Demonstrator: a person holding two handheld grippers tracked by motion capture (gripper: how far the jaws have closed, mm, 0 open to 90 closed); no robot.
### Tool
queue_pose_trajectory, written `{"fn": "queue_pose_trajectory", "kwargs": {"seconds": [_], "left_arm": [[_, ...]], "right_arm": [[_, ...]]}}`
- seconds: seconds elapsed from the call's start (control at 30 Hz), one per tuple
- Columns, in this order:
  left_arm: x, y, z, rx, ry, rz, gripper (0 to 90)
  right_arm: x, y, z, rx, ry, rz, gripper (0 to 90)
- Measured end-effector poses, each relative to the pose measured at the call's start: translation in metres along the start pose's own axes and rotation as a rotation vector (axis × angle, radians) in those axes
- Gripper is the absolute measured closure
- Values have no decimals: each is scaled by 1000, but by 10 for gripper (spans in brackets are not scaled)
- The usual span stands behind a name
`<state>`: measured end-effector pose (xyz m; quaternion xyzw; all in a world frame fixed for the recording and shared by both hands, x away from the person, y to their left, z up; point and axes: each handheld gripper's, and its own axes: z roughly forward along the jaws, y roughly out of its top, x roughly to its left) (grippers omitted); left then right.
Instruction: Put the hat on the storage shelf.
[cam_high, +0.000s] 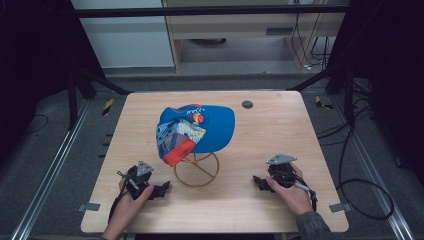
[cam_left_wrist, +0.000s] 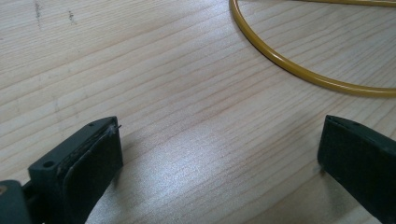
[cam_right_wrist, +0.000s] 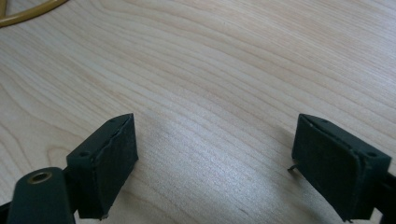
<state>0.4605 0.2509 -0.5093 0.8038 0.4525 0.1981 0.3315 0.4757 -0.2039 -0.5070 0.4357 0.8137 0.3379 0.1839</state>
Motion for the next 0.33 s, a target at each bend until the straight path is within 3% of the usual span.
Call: {"fn": "queue_pose_trajectory", "kwargs": {"seconds": [0.07, 0.33], "left_arm": [[0, 0, 0, 0, 0, 0, 0], [0, 0, 0, 0, 0, 0, 0]], "right_arm": [[1, -4, 2, -42, -11, 6, 118], [4, -6, 1, -45, -28, 27, 118]]}}
